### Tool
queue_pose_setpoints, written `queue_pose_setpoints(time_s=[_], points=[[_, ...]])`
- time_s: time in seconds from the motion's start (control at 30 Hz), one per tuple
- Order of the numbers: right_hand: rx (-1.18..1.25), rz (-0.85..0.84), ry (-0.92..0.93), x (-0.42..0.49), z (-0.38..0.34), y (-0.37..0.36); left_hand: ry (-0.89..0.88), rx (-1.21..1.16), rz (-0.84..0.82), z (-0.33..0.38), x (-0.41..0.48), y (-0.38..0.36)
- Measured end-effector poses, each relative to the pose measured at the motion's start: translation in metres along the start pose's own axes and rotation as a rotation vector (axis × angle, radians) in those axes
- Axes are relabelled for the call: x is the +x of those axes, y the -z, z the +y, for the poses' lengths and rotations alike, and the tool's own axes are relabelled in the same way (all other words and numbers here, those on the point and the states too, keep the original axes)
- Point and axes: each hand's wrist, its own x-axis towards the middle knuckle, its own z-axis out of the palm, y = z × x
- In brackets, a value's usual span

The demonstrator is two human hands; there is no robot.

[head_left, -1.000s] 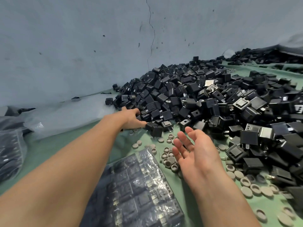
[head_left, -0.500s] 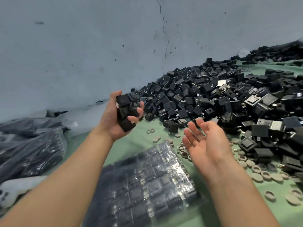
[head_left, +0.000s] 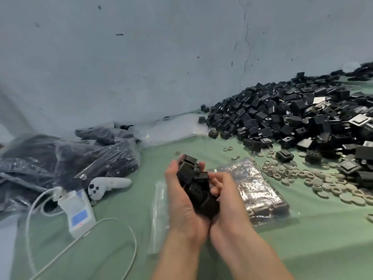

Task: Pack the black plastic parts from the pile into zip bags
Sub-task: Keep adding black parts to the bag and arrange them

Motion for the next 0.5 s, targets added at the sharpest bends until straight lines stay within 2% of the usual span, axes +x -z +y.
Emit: queue_pose_setpoints(time_s=[0.1,0.2,0.3,0.4,0.5], points=[[-0.004,-0.036,0.034,-0.01,0.008,0.004,-0.269,0.227,0.149,0.003,-0.017,0.001],[0.004,-0.091,0.024,-0.02,0.005,0.005,-0.562,0.587,0.182,0.0,-0.039,0.013],[0.001,-0.143,-0.035,-0.034,0.012,0.001,-0.638,0.847,0.207,-0.008,-0.056,0.031],[0.015,-0.167,-0.11,-0.047,0.025,0.002,-0.693,0.941,0.225,-0.007,-0.063,0.036],[0.14,-0.153,-0.18,-0.058,0.033,0.008,-0.703,1.012,0.269,-0.003,-0.069,0.032]])
